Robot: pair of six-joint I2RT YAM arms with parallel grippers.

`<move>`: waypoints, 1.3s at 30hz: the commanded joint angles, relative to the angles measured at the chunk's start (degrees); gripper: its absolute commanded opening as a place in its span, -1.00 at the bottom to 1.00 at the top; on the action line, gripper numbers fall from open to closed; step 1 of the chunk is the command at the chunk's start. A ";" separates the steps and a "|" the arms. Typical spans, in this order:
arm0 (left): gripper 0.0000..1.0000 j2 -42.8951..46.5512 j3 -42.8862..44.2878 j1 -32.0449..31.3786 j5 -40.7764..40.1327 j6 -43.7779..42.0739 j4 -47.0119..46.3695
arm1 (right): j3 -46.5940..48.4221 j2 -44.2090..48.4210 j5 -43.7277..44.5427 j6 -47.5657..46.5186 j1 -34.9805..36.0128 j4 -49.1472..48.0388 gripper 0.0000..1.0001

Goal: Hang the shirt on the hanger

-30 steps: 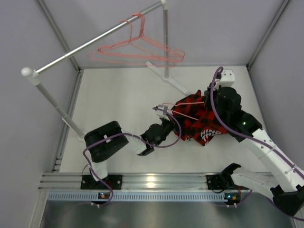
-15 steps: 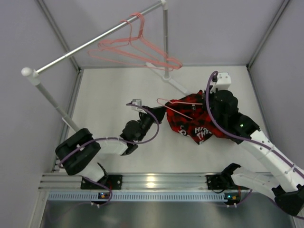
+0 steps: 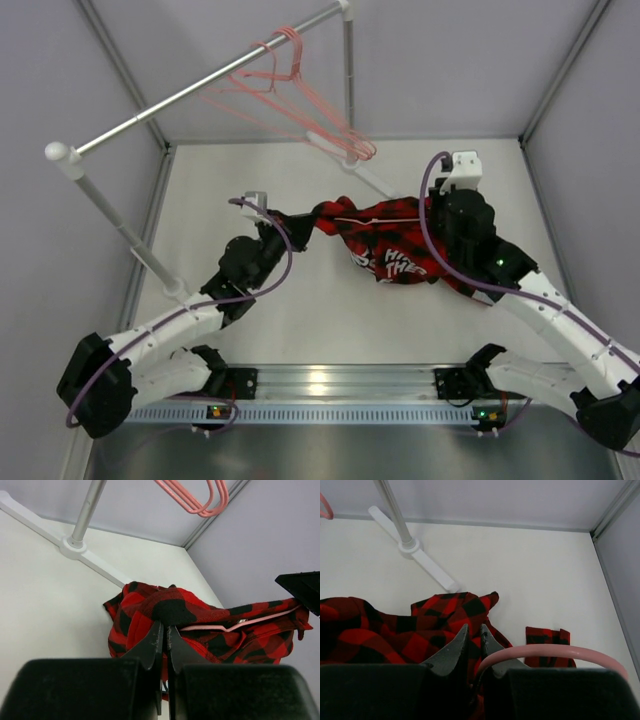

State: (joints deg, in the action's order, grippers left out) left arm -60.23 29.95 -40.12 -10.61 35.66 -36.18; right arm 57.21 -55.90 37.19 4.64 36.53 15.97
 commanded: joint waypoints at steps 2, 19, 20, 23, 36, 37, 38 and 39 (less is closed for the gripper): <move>-1.00 2.13 6.23 4.08 -5.75 -7.70 10.49 | 1.32 -0.34 9.66 -5.61 -1.29 -0.23 -1.00; -1.00 -21.33 37.97 -13.49 -2.14 -17.12 23.18 | 15.56 -12.30 -0.71 4.14 3.46 -4.36 -1.00; -1.00 -21.77 38.77 -13.93 -1.87 -17.11 23.00 | 15.74 -12.30 -0.98 4.23 3.46 -4.36 -1.00; -1.00 -23.18 42.28 -14.81 -1.17 -17.38 23.00 | 14.86 -12.92 -1.15 4.23 3.54 -4.45 -1.00; -1.00 -26.08 46.69 -17.54 -3.45 -16.50 22.91 | 21.71 -16.70 -4.66 4.67 3.46 -6.74 -0.96; -1.00 -26.26 46.51 -17.80 -3.89 -16.15 22.91 | 22.67 -16.79 -5.37 4.93 3.46 -6.74 -0.99; -1.00 -26.43 45.64 -17.98 -5.37 -15.97 22.83 | 22.77 -16.70 -5.63 5.11 3.46 -6.82 -0.99; -1.00 -26.26 44.85 -18.06 -5.99 -15.71 22.56 | 22.60 -16.52 -5.72 5.29 3.46 -6.83 -0.99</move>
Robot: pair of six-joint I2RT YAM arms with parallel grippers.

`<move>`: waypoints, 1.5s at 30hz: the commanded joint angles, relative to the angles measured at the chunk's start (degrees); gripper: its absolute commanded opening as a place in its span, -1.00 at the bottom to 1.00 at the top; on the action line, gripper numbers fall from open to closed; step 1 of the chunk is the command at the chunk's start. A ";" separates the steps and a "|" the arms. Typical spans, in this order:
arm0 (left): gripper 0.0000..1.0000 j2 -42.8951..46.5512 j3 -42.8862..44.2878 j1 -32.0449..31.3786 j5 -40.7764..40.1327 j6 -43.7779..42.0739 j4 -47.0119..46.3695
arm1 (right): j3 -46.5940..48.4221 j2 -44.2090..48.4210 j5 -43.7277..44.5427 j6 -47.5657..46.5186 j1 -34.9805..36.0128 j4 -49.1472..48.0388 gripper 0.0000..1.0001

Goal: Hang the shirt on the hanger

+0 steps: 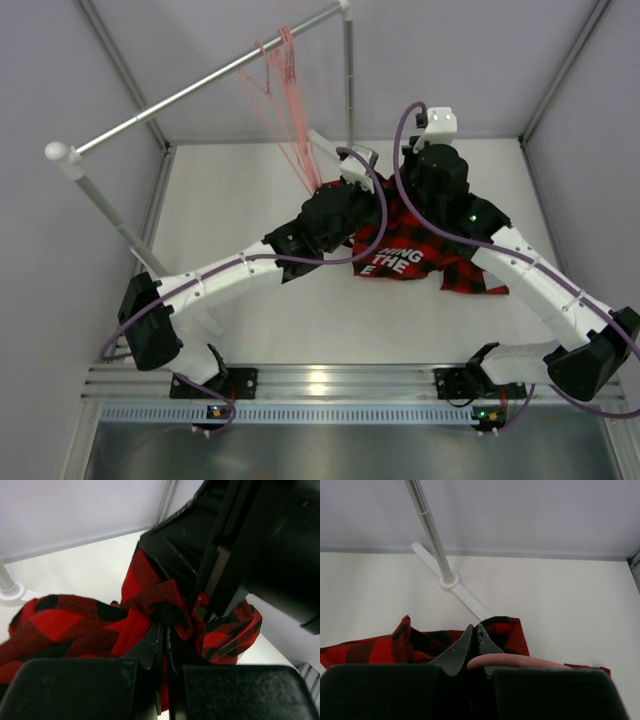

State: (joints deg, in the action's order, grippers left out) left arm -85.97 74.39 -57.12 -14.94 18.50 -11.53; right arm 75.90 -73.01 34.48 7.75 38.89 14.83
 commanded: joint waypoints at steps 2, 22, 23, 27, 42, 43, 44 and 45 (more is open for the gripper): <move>-1.00 0.45 -1.95 -1.24 -2.20 2.06 -3.40 | 3.38 1.03 -2.40 1.75 1.10 -5.69 -0.89; 0.96 20.40 -5.58 1.83 -6.23 -19.82 8.45 | -0.58 8.32 -11.79 -2.91 1.09 -7.18 -1.00; 0.96 20.67 -4.79 3.58 -3.98 -19.30 10.54 | -0.58 8.93 -13.02 -2.83 1.01 -7.18 -1.00; 0.96 20.06 -1.71 14.65 20.78 -21.21 16.35 | 0.12 11.14 -19.87 -2.04 1.01 -6.22 -1.00; 0.92 10.57 4.45 14.94 46.40 -39.86 29.63 | 3.55 13.77 -31.66 -1.60 1.01 1.17 -1.00; 0.90 10.30 4.62 14.94 47.45 -40.03 29.98 | 3.64 13.95 -32.01 -1.42 1.01 1.17 -1.00; 0.87 9.78 5.06 14.94 47.81 -39.86 29.99 | 3.99 13.95 -33.15 -1.16 1.01 1.17 -1.00; 0.85 8.64 5.50 14.94 48.16 -39.86 30.25 | 4.17 13.86 -33.86 -1.07 1.01 1.25 -1.00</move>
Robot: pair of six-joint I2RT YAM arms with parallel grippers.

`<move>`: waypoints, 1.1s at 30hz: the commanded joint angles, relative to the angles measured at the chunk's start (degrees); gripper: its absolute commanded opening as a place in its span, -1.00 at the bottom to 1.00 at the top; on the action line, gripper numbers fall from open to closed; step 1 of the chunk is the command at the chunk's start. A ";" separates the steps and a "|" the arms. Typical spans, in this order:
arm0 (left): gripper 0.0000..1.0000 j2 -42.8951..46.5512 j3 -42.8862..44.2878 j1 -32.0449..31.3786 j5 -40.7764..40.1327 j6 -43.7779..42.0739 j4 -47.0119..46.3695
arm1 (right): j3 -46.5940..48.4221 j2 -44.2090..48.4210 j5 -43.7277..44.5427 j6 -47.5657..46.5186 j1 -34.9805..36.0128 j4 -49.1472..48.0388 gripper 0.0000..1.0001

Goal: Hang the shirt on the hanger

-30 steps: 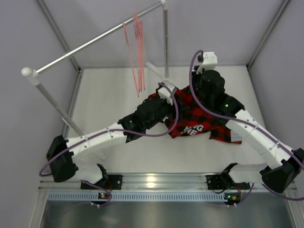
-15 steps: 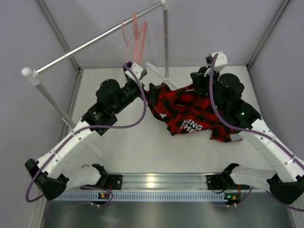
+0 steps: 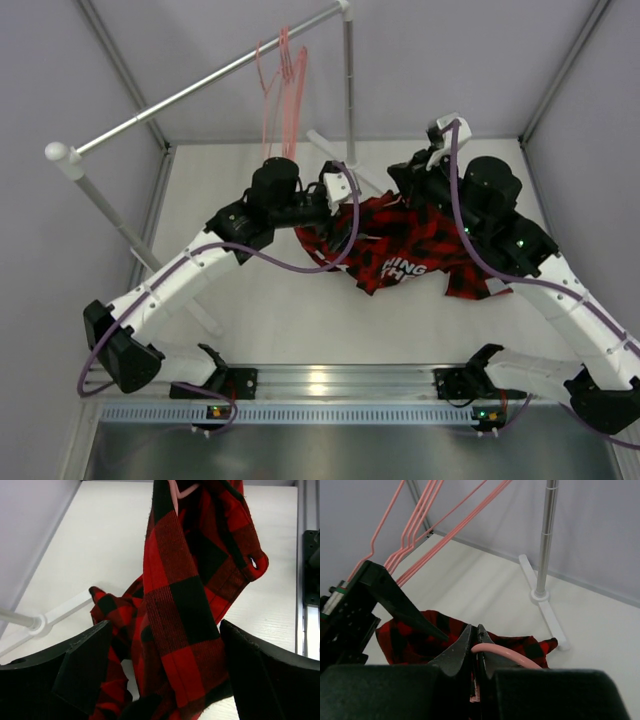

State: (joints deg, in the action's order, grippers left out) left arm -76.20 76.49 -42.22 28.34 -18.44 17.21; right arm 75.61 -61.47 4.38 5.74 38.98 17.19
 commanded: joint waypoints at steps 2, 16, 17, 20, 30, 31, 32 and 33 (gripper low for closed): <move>0.69 -2.36 4.80 0.03 6.55 -2.05 1.77 | 4.98 1.89 -6.03 1.64 1.01 -1.19 -1.00; -0.31 -10.46 9.56 -3.31 5.68 6.82 0.47 | 1.47 -2.16 -9.13 6.74 1.01 -6.29 -1.00; -0.49 -10.46 9.30 -3.31 5.15 7.27 0.02 | 1.38 -2.16 -8.26 6.57 1.01 -6.38 -1.00; -1.00 -9.41 6.49 -3.22 2.00 9.55 -3.49 | 0.50 -1.81 -4.93 6.13 1.01 -6.38 -1.00; -1.00 -5.80 0.16 -1.47 -11.71 21.69 -15.80 | -0.20 -1.63 4.04 4.46 1.01 3.18 0.07; -1.00 -5.80 -0.11 -1.47 -11.73 21.86 -16.07 | -0.55 -1.37 4.06 4.46 1.01 3.20 0.16; -1.00 -5.36 -0.37 -0.68 -11.90 22.04 -16.42 | -1.08 -0.41 5.27 4.46 1.01 4.77 0.38; -1.00 -5.18 -0.72 -0.24 -11.38 22.30 -16.68 | -1.78 0.29 6.07 4.54 1.01 5.39 0.49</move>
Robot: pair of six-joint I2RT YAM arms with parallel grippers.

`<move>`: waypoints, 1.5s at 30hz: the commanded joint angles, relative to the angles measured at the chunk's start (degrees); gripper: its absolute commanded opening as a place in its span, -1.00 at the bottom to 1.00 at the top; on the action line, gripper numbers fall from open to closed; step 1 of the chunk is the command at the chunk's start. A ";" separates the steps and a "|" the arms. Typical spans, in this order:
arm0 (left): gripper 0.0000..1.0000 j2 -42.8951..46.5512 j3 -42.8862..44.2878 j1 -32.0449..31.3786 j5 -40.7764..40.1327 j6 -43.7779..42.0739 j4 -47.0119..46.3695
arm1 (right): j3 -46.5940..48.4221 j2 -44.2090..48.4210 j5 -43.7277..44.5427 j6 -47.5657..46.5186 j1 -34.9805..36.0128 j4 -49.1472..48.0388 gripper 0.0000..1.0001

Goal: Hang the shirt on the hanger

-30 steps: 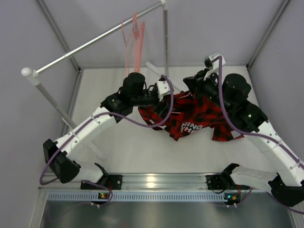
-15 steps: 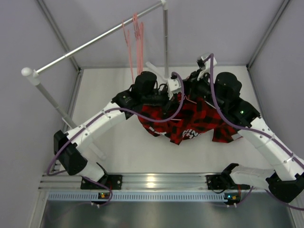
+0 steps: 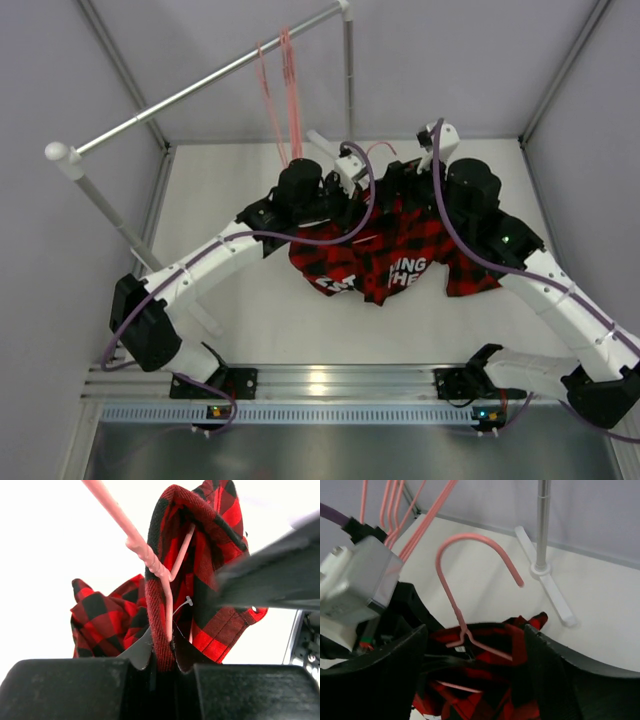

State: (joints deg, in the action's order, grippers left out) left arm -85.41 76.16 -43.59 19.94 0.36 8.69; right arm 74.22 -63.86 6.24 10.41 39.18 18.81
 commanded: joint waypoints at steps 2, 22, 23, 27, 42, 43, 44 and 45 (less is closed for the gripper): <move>-1.00 4.46 -0.57 2.37 -0.53 3.59 -8.07 | -2.93 5.30 6.85 0.04 0.81 4.92 0.62; -1.00 9.73 9.53 3.07 -6.48 -2.20 4.76 | -2.32 1.89 29.61 -4.26 0.55 1.23 -1.00; -1.00 9.99 9.62 3.16 -6.85 -2.64 4.93 | -2.06 2.94 29.71 -4.70 0.20 1.23 -1.00; -1.00 10.70 9.88 3.25 -6.15 -3.44 4.85 | -2.23 6.28 31.29 -5.93 -0.50 1.32 -1.00; -1.00 9.91 20.34 3.34 -4.04 2.10 13.01 | -2.41 12.43 26.72 -4.00 -4.02 11.07 0.92; -1.00 10.08 21.13 3.34 -3.95 1.93 14.06 | -2.93 14.01 26.98 -4.17 -4.28 10.99 0.95; -1.00 10.17 21.66 3.25 -4.12 1.84 16.08 | -4.07 14.80 27.33 -4.09 -4.90 10.90 0.96; -1.00 10.43 22.36 3.34 -4.56 1.75 17.23 | -4.86 15.51 27.77 -3.91 -5.08 11.07 0.97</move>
State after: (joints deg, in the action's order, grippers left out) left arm -78.59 93.73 -40.75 16.84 1.15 24.56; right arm 69.38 -52.27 28.86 6.83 36.21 26.46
